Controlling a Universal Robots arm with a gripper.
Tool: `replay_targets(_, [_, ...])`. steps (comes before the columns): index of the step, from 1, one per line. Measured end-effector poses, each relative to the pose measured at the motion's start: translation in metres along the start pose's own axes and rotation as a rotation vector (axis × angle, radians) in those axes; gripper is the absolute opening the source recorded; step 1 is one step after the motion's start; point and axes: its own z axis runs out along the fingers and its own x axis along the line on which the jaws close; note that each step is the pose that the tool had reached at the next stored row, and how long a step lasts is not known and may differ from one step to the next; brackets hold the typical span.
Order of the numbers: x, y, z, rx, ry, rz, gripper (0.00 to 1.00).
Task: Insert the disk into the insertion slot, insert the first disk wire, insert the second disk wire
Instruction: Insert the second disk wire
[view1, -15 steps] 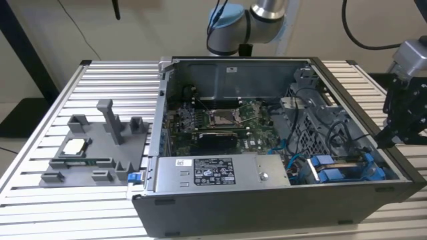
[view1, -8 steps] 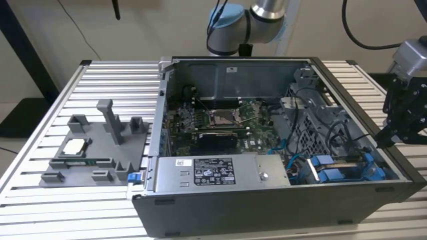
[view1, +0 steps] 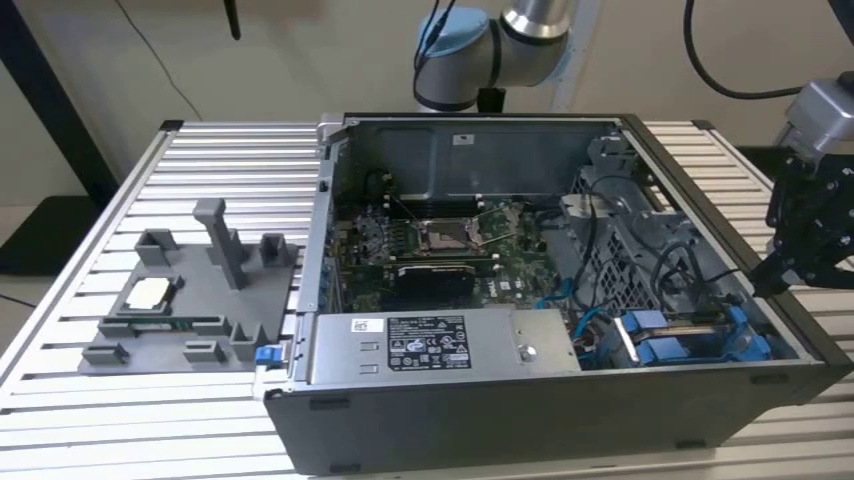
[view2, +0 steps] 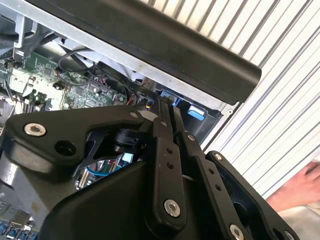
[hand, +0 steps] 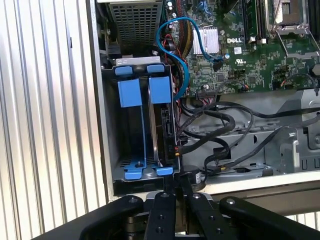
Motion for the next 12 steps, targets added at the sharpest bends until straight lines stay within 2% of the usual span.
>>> replay_targets(7, [-0.0009, 0.0013, -0.0034, 0.0, -0.0001, 0.0, 0.16])
replay_targets(12, [-0.0038, 0.0079, -0.0067, 0.0, 0.0, 0.0, 0.16])
